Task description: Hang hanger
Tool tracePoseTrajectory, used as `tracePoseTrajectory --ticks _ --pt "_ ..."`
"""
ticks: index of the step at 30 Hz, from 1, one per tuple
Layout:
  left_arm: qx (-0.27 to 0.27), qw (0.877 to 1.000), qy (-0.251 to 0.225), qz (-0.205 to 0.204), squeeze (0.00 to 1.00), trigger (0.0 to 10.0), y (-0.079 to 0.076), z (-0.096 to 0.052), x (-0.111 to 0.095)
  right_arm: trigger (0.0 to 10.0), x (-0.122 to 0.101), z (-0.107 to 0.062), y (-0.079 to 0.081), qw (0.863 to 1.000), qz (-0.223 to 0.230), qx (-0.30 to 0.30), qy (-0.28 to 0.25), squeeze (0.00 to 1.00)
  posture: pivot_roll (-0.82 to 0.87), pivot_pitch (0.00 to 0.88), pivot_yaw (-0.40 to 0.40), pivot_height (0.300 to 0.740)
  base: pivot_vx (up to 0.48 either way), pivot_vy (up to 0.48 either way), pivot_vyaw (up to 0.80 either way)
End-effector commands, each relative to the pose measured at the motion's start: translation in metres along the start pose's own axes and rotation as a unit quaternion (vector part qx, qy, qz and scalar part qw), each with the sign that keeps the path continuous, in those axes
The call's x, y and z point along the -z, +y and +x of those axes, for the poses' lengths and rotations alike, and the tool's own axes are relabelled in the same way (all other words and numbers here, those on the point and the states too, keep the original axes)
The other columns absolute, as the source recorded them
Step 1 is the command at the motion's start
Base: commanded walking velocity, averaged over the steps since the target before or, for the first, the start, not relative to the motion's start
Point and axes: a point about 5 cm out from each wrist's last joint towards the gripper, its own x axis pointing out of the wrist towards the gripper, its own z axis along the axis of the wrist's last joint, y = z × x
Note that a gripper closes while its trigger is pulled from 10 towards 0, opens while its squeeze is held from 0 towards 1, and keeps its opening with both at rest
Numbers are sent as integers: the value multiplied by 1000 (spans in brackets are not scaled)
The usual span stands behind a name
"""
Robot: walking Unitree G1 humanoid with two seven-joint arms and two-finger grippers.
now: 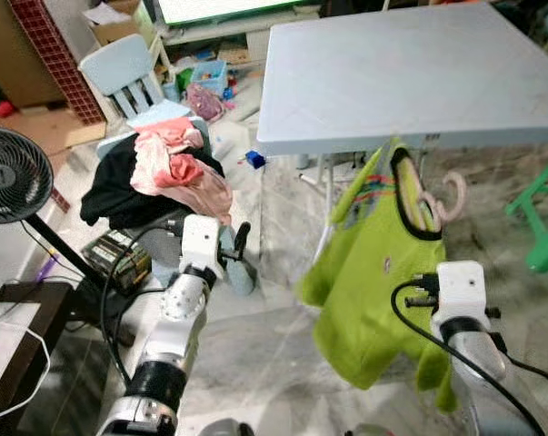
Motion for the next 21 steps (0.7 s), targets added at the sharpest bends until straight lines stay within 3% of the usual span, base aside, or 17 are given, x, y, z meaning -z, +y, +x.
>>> tracePoseTrajectory --ticks 1,2,3,4,8,9,17,21 --pt "-3 1000 -9 2 0 10000 4 -4 -4 10000 -12 5 10 999 -24 -15 -36 0 -122 0 137 740 0 0 0" --pt "-2 1000 -13 -3 0 10000 5 -5 -6 10000 -15 6 13 998 -31 -27 -54 0 -111 0 122 740 0 0 0" --pt "-11 1000 -20 -10 0 10000 10 -10 -7 10000 -16 6 16 998 21 -21 -49 0 -90 0 93 740 0 0 0" --pt "-14 1000 -23 -12 0 10000 12 -11 -8 10000 -14 6 16 998 43 -15 -39 0 -90 0 93 740 0 0 0" --pt "-33 999 -40 1 0 10000 22 -20 -10 10000 -13 7 17 998 36 -31 -52 0 -40 0 27 740 0 0 0" --pt "-43 998 -41 3 0 10000 25 -24 -10 10000 -7 5 18 997 68 -32 -34 0 -18 0 -5 740 0 0 0" --pt "-36 998 -48 -4 0 10000 24 -33 -12 10000 -9 0 27 993 55 -67 -75 0 -11 0 -25 740 0 0 0" --pt "-19 999 -41 -7 0 10000 19 -32 -12 10000 -9 0 21 994 72 -48 -73 0 -37 0 9 740 0 0 0"
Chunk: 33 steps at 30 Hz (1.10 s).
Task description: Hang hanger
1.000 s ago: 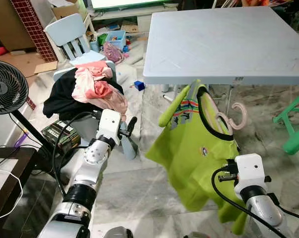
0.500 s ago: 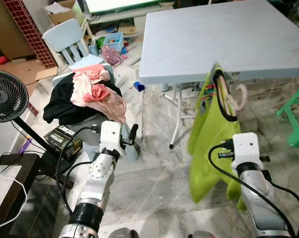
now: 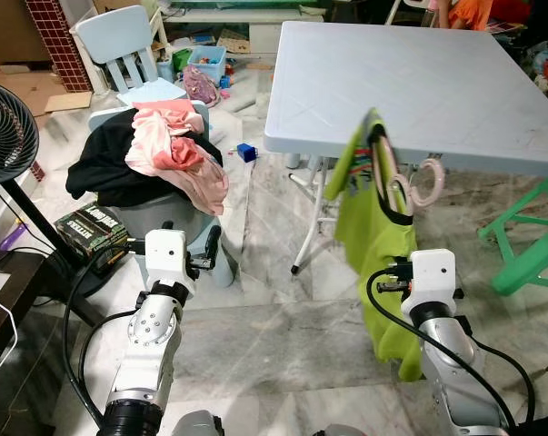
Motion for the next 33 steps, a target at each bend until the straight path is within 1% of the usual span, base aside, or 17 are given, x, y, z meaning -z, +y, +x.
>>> tracePoseTrajectory --ticks 1,2,4,5,6,8,12,16,18,22,33 --pt "7 1000 3 -2 0 10000 -2 3 -3 10000 -8 0 -7 999 10 18 -26 0 -47 0 21 740 0 0 0" --pt "7 1000 3 -2 0 10000 -2 3 -3 10000 -8 0 -7 999 10 18 -26 0 -47 0 21 740 0 0 0" --pt "22 1000 -16 11 0 10000 -3 7 -12 10000 -11 -1 -11 999 2 21 -37 0 -52 0 27 740 0 0 0" --pt "22 1000 -16 11 0 10000 -3 7 -12 10000 -11 -1 -11 999 2 21 -37 0 -52 0 27 740 0 0 0" --pt "24 999 -25 9 0 10000 -2 9 -17 10000 -12 -2 -13 999 3 26 -42 0 -58 0 30 740 375 0 0" --pt "23 999 -28 8 0 10000 -1 11 -20 10000 -13 -2 -16 999 4 30 -44 0 -59 0 28 740 381 0 0" --pt "29 999 -37 8 0 10000 -1 12 -27 10000 -20 0 -16 998 -4 15 -59 0 -57 0 26 740 440 0 0" --pt "34 999 -29 6 0 10000 -3 9 -22 10000 -19 -1 -16 998 -1 12 -57 0 -63 0 22 740 454 0 0" --pt "42 999 -24 6 0 10000 -8 7 -19 10000 -19 -2 -17 998 -7 9 -59 0 -68 0 24 740 458 0 0" --pt "50 999 -21 1 0 10000 -13 7 -19 10000 -20 -2 -20 998 0 8 -61 0 -69 0 21 740 458 0 0" --pt "54 998 -6 0 0 10000 -16 3 -12 10000 -17 -3 -21 998 2 9 -58 0 -69 0 17 740 465 0 0"
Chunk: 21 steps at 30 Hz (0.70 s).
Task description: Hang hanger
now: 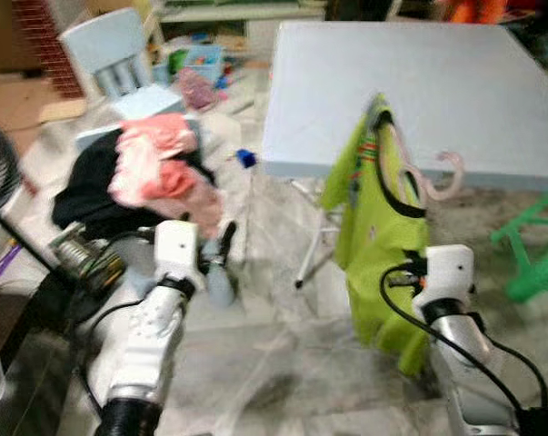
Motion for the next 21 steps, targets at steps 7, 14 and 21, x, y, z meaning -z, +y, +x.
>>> tracePoseTrajectory --ticks 7,14,21 --pt "-3 1000 10 -14 0 10000 -8 0 2 10000 -10 2 -4 1000 1 7 -30 0 -60 0 17 740 187 0 0" --pt "-4 1000 11 -2 0 10000 -9 1 1 10000 -13 2 5 999 1 -26 -38 0 -49 0 19 740 0 0 198" --pt "-12 1000 18 6 0 10000 -4 1 2 10000 -10 -7 10 995 -15 -94 -32 0 -49 0 19 740 0 0 754"
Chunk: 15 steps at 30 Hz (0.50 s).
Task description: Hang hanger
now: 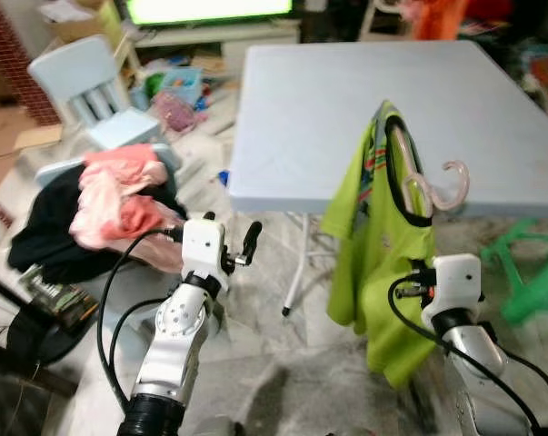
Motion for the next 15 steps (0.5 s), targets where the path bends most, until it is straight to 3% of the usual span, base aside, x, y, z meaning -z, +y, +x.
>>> tracePoseTrajectory --ticks 1,9,15 --pt "-3 1000 7 -3 0 10000 -1 0 1 10000 -13 -1 0 999 -11 -36 -29 0 -48 0 25 740 0 0 469" --pt "6 1000 2 29 0 10000 5 12 -5 10000 -10 -16 -11 985 -39 -166 1 0 -57 0 34 740 0 0 59" --pt "-4 999 -12 45 0 10000 17 25 -16 10000 -4 -23 -21 974 -77 -209 32 0 -59 0 34 740 0 0 0"
